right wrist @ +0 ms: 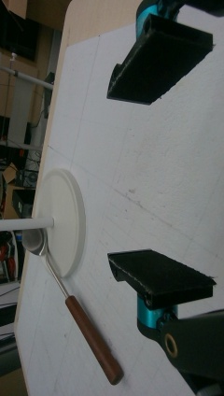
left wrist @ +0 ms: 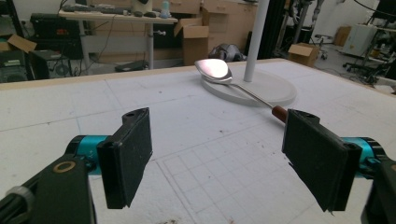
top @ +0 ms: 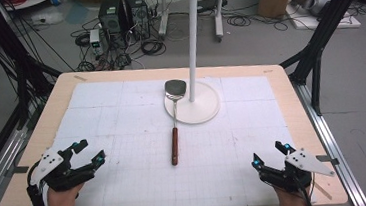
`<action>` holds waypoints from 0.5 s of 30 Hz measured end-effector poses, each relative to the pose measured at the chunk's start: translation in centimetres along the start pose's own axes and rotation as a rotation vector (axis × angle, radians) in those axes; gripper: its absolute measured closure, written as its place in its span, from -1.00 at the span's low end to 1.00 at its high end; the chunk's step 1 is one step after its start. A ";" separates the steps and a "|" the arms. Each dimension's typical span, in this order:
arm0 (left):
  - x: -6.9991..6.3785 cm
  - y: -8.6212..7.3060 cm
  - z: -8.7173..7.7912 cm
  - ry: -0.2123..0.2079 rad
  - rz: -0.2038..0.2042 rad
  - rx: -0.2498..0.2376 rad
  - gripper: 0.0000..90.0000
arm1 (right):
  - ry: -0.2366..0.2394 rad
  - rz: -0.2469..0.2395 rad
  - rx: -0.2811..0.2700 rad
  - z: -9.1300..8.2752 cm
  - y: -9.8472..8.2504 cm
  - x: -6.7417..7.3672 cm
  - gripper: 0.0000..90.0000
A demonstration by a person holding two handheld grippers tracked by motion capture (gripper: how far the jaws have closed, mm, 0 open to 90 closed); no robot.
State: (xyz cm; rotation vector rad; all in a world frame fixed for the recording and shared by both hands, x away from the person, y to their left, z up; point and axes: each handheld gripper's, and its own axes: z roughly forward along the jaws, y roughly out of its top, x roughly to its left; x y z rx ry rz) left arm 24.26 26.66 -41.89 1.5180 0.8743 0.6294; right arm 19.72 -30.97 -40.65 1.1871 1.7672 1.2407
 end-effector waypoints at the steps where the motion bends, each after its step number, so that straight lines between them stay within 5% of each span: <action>1: -0.1 0.0 0.1 -0.010 0.005 0.007 -0.45 | 0.000 0.000 0.000 0.0 0.0 0.0 -0.62; 9: -1.2 0.0 1.5 -0.108 0.039 0.067 0.06 | -0.013 0.022 -0.004 -0.3 -0.2 -0.3 -0.62; 15: -1.5 0.2 2.3 -0.130 0.033 0.069 0.08 | -0.023 0.025 -0.004 -0.9 -0.2 -0.3 -0.62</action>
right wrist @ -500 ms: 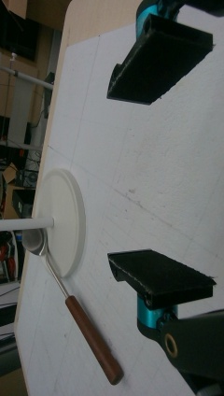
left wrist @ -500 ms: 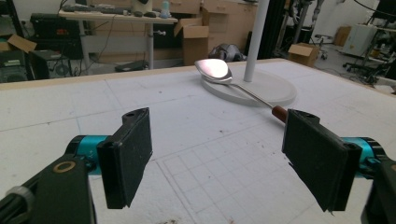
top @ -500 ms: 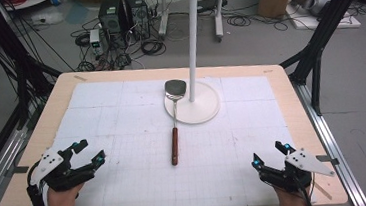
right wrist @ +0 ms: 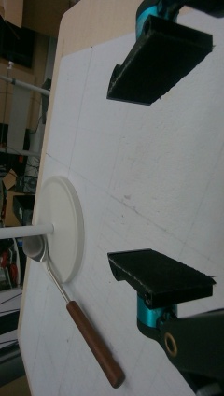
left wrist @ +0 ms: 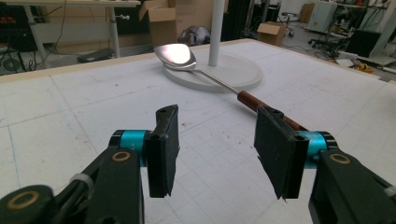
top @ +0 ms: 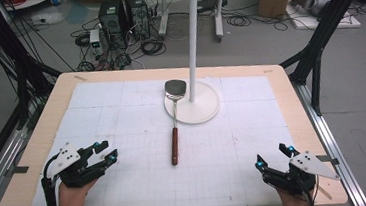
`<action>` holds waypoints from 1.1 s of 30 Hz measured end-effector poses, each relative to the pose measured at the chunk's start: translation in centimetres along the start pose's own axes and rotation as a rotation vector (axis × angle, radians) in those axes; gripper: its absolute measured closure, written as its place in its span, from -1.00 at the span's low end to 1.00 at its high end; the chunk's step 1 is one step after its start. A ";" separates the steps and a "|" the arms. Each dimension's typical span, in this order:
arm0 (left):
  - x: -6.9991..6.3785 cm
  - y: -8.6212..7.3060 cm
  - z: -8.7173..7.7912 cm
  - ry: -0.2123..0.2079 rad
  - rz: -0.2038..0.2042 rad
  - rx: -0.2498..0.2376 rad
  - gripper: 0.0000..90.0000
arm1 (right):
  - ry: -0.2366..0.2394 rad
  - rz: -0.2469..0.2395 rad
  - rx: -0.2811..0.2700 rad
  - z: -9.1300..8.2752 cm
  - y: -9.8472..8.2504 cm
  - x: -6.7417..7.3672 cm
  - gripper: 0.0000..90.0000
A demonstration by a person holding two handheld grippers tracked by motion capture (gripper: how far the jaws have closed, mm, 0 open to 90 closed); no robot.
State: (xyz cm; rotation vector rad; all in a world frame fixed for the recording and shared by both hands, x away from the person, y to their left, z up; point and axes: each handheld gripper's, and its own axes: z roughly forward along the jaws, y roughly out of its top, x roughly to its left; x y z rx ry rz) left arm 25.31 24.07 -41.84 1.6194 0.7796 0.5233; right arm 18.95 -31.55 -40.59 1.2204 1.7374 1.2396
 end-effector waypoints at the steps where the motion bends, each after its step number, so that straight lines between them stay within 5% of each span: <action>1: 0.0 0.0 0.0 0.004 -0.003 -0.001 0.05 | -0.002 0.004 -0.002 0.0 0.0 0.0 -0.62; 13: 0.8 0.0 -1.8 0.081 -0.012 -0.062 -0.56 | 0.003 -0.033 0.026 0.5 0.1 0.4 -0.62; 23: 1.8 -0.3 -2.9 0.153 -0.025 -0.067 -0.58 | -0.012 -0.012 0.038 1.0 0.1 0.1 -0.63; 33: 1.0 -0.2 -2.3 0.104 -0.023 -0.055 -0.44 | -0.014 -0.017 0.039 1.1 0.0 0.1 -0.62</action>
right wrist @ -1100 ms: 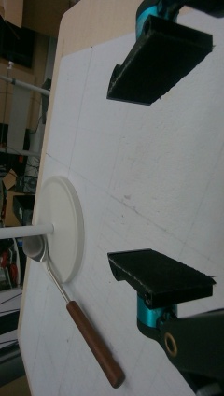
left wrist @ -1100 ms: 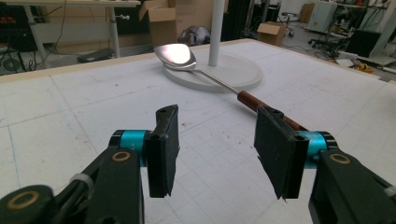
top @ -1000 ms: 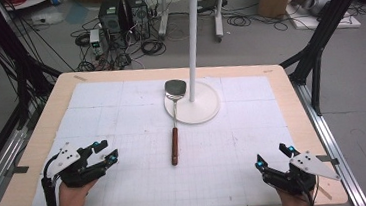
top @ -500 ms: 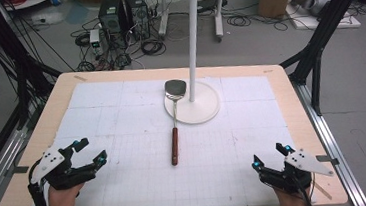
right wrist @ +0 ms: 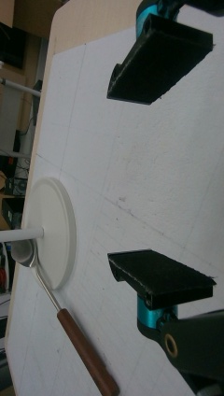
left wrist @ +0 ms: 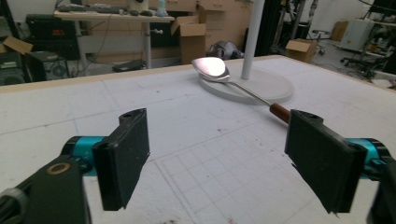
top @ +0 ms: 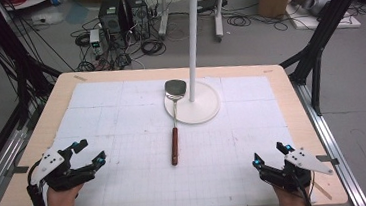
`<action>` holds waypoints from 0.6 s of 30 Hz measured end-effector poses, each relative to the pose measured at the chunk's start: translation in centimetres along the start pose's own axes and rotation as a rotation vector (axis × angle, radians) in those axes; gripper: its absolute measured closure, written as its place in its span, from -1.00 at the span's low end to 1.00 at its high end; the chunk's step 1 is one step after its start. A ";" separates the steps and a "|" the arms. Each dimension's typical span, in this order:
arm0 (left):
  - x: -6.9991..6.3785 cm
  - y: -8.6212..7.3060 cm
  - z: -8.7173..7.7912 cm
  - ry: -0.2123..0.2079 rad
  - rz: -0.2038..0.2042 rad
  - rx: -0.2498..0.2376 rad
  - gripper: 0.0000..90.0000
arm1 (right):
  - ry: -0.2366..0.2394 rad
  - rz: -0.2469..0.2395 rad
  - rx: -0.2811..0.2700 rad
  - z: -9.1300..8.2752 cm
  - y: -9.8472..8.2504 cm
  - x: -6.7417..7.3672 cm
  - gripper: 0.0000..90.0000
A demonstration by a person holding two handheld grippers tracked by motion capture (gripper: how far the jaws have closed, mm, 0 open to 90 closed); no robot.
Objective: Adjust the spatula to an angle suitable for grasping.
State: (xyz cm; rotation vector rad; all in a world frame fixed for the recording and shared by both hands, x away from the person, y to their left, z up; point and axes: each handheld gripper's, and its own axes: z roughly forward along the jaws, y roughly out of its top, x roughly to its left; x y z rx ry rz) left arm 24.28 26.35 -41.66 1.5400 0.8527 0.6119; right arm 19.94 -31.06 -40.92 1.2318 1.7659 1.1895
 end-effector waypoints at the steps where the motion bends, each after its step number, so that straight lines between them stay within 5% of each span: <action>1: -0.2 0.1 0.2 -0.016 0.002 0.006 -0.42 | 0.001 0.007 0.004 -0.1 0.0 0.0 -0.62; 2: -0.4 0.2 0.4 -0.044 0.013 0.021 -0.36 | -0.002 0.005 0.001 -0.1 0.0 0.0 -0.62; 3: -0.7 0.3 0.7 -0.079 0.019 0.035 -0.01 | -0.004 0.021 0.002 -0.2 0.0 0.1 -0.62; 4: -1.1 0.4 1.0 -0.113 0.039 0.054 -0.01 | -0.005 0.021 -0.001 -0.2 -0.1 0.0 -0.62; 7: -2.5 0.7 2.4 -0.184 0.098 0.116 0.61 | -0.003 0.021 0.002 -0.3 -0.1 0.1 -0.62; 10: -3.9 0.9 4.2 -0.231 0.094 0.116 0.72 | -0.005 0.024 0.001 -0.3 -0.1 0.2 -0.62; 14: -5.7 1.5 7.0 -0.267 0.036 0.110 0.86 | 0.000 0.025 -0.002 -0.5 -0.1 0.2 -0.62; 18: -7.9 2.2 9.2 -0.313 0.070 0.176 0.99 | 0.000 0.027 -0.005 -0.6 -0.2 0.1 -0.62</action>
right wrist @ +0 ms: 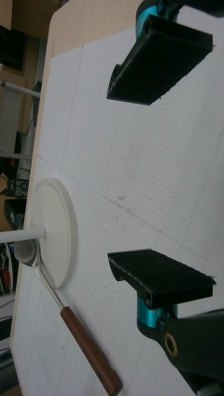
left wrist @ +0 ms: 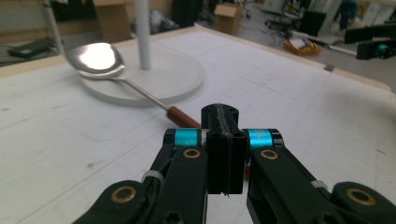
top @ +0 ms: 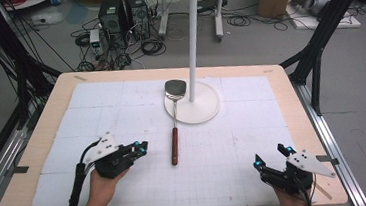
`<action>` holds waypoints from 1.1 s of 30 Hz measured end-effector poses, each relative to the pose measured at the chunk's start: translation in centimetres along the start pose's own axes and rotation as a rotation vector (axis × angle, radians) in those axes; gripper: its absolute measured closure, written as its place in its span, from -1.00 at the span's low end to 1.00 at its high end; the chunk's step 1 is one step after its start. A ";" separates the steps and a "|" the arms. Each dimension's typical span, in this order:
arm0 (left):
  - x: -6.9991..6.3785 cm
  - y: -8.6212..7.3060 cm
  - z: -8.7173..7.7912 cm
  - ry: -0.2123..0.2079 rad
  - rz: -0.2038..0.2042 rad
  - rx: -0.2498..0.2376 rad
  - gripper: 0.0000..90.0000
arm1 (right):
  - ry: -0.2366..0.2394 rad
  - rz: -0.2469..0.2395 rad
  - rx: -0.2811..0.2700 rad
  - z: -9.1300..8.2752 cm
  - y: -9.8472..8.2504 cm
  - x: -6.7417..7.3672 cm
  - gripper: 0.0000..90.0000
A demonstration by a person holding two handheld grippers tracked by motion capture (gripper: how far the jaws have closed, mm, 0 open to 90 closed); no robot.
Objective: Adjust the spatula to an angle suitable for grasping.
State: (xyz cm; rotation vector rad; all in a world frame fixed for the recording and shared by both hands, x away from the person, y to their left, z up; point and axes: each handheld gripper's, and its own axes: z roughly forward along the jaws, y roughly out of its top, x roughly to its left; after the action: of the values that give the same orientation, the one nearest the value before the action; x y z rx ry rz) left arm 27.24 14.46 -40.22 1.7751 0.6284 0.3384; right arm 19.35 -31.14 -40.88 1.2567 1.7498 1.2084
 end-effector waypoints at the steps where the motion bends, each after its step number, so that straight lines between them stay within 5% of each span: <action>1: -0.4 0.2 0.5 -0.006 0.011 0.011 0.99 | 0.001 0.001 0.000 0.0 0.0 0.0 -0.62; 5: -1.5 0.7 2.3 -0.014 0.011 0.012 0.97 | 0.002 0.007 0.000 0.0 -0.1 0.0 -0.62; 8: -1.9 0.8 3.5 -0.012 0.006 0.005 0.66 | 0.012 -0.001 0.000 -0.1 -0.1 0.0 -0.62; 12: -2.3 0.6 4.4 -0.032 0.029 0.028 0.72 | 0.011 0.011 0.001 -0.2 -0.2 -0.1 -0.62; 17: -2.8 0.8 6.3 -0.026 0.036 0.106 0.98 | 0.016 0.021 -0.001 0.0 -0.2 -0.1 -0.62; 24: -4.4 0.5 9.0 -0.029 0.065 0.222 0.99 | 0.021 0.007 0.003 0.2 -0.2 0.2 -0.62; 33: -3.8 -0.3 10.3 0.038 0.028 0.316 0.99 | 0.018 0.011 -0.001 -0.1 -0.3 0.0 -0.62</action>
State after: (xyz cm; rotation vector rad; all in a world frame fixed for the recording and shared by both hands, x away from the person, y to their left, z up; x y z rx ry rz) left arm 29.53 4.15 -43.19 2.0846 0.7145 0.3053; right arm 19.21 -31.23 -41.10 1.2601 1.7573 1.2298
